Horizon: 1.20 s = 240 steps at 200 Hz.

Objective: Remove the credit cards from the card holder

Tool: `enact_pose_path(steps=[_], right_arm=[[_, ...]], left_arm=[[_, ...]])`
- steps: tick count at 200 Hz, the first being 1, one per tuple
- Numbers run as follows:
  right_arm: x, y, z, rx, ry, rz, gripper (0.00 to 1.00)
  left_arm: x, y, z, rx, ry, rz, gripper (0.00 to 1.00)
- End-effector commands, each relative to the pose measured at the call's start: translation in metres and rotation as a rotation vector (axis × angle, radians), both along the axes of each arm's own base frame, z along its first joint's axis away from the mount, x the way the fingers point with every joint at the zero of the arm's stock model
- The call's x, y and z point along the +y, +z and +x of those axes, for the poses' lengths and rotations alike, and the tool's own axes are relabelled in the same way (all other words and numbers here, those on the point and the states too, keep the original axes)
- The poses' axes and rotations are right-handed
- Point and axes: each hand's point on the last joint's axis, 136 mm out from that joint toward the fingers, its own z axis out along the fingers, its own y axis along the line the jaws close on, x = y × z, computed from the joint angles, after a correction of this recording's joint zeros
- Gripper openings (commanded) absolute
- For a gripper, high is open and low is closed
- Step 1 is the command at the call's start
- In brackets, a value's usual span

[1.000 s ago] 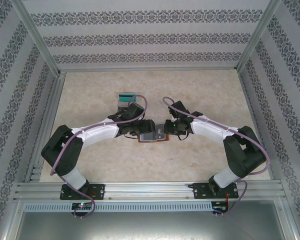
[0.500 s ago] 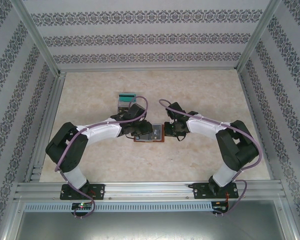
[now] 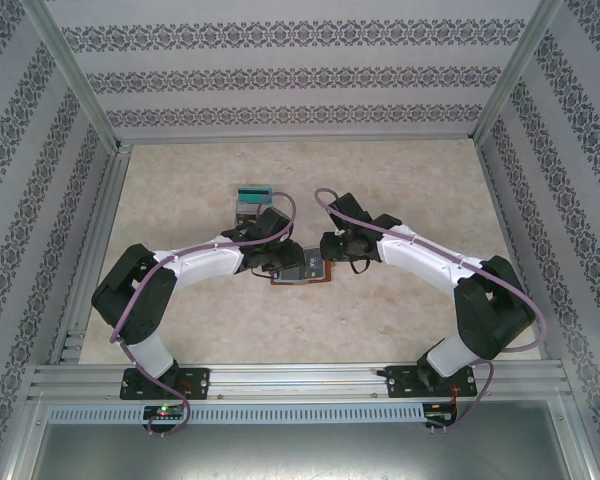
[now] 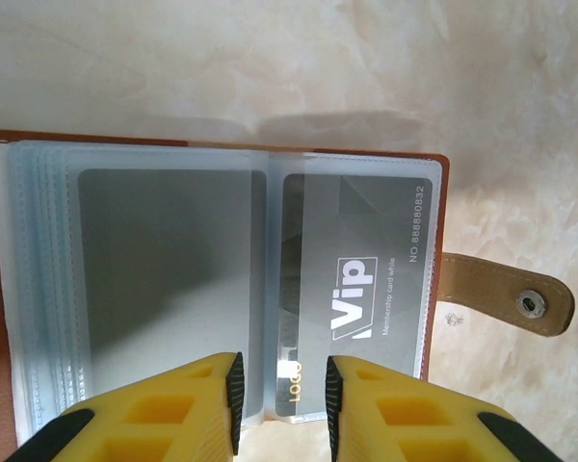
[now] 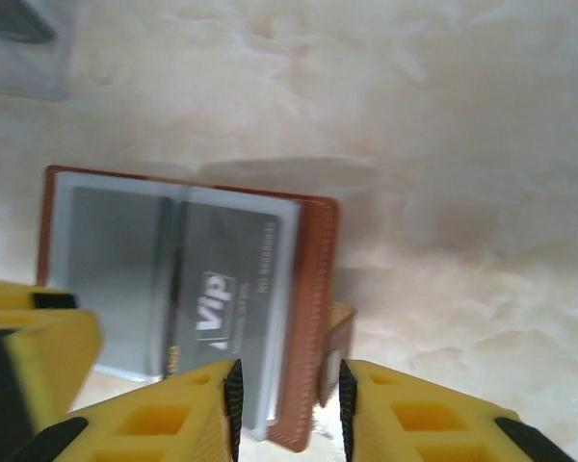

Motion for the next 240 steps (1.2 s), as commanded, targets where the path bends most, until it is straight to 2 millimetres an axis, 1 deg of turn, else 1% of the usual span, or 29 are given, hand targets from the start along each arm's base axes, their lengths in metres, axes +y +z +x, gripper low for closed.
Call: enact_pose_path(steps=[1, 13, 30, 50, 73, 125, 173, 204, 240], right_arm=[[0.009, 0.003, 0.0, 0.009, 0.014, -0.015, 0.34], [0.017, 0.001, -0.001, 0.017, 0.031, -0.013, 0.33], [0.025, -0.007, -0.002, 0.041, 0.038, -0.006, 0.26], [0.019, -0.023, -0.004, 0.081, 0.013, -0.023, 0.15], [0.011, -0.041, -0.006, 0.131, -0.012, -0.028, 0.1], [0.005, -0.064, -0.008, 0.17, -0.019, -0.03, 0.1], [0.005, -0.077, -0.008, 0.192, -0.015, -0.036, 0.1], [0.004, -0.082, -0.009, 0.203, -0.015, -0.035, 0.09], [0.004, -0.081, -0.01, 0.2, -0.014, -0.035, 0.09]], left_arm=[[0.006, 0.011, 0.003, -0.03, 0.019, 0.02, 0.31], [0.01, 0.011, 0.003, -0.032, 0.029, 0.026, 0.31], [0.013, 0.011, 0.003, -0.032, 0.037, 0.027, 0.31], [0.01, 0.009, 0.002, -0.024, 0.03, 0.017, 0.31], [0.006, 0.007, 0.002, -0.016, 0.026, -0.003, 0.3], [-0.002, 0.002, 0.002, 0.005, 0.015, -0.034, 0.28], [-0.008, -0.006, 0.002, 0.029, 0.013, -0.052, 0.24], [-0.009, -0.013, 0.002, 0.044, 0.015, -0.05, 0.23], [-0.005, -0.022, 0.003, 0.056, 0.027, -0.029, 0.21]])
